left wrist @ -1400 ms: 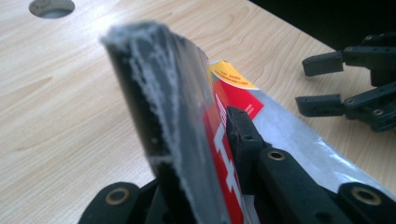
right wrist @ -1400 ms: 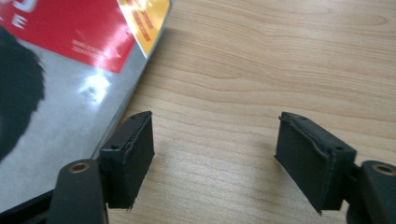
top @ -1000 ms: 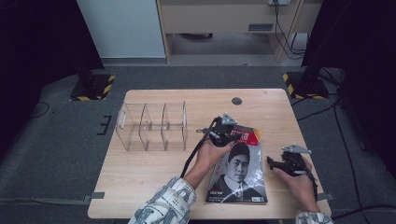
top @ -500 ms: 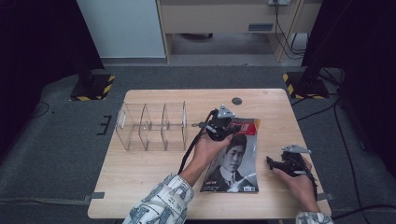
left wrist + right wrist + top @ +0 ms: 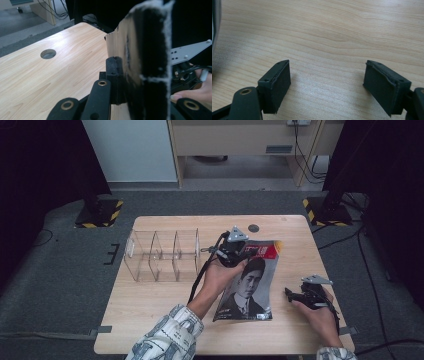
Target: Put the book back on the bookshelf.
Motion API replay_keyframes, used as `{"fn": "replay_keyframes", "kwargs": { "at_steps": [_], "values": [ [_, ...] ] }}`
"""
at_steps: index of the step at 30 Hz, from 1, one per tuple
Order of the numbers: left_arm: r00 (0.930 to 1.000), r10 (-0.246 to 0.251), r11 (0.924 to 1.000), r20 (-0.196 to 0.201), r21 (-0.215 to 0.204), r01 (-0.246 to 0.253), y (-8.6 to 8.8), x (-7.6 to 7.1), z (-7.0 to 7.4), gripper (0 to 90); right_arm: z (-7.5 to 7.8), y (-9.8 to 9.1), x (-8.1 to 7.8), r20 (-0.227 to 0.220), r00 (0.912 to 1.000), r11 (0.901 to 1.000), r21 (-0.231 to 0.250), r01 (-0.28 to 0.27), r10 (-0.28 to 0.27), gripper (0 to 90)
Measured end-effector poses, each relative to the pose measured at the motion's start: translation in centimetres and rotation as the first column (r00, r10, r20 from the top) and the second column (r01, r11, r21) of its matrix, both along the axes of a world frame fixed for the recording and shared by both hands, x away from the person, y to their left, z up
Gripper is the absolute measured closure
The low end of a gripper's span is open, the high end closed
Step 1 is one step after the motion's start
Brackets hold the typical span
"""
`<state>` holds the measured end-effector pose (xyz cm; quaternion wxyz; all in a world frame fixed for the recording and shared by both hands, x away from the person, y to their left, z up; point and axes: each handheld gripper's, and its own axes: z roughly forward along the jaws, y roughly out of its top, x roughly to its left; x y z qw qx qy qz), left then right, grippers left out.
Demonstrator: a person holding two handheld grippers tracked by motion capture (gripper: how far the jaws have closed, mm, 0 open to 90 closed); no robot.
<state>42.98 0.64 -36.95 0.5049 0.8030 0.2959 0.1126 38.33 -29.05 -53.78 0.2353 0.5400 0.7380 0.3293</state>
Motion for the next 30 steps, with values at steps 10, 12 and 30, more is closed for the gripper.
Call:
{"fn": "replay_keyframes", "kwargs": {
  "at_steps": [10, 12, 30],
  "values": [
    [0.9995, 0.004, 0.9994, 0.031, -0.034, -0.003, 1.3, -0.6, 1.8, 86.6, 0.0, 0.0, 0.0, -0.002, 0.9999, 0.9999, -0.003, -0.011, 0.011, 21.7],
    [0.9995, 0.007, 0.9994, 0.032, -0.034, -0.005, 1.4, -0.6, 1.9, 86.6, 0.0, 0.0, 0.0, -0.002, 0.9999, 0.9999, -0.003, -0.011, 0.011, 21.7],
    [0.9985, 0.022, 0.9955, 0.051, -0.093, -0.017, 3.0, -0.9, 4.3, 86.6, 0.0, 0.3, -0.1, 0.003, 0.9998, 0.9998, -0.002, -0.018, 0.018, 22.2]
  ]
}}
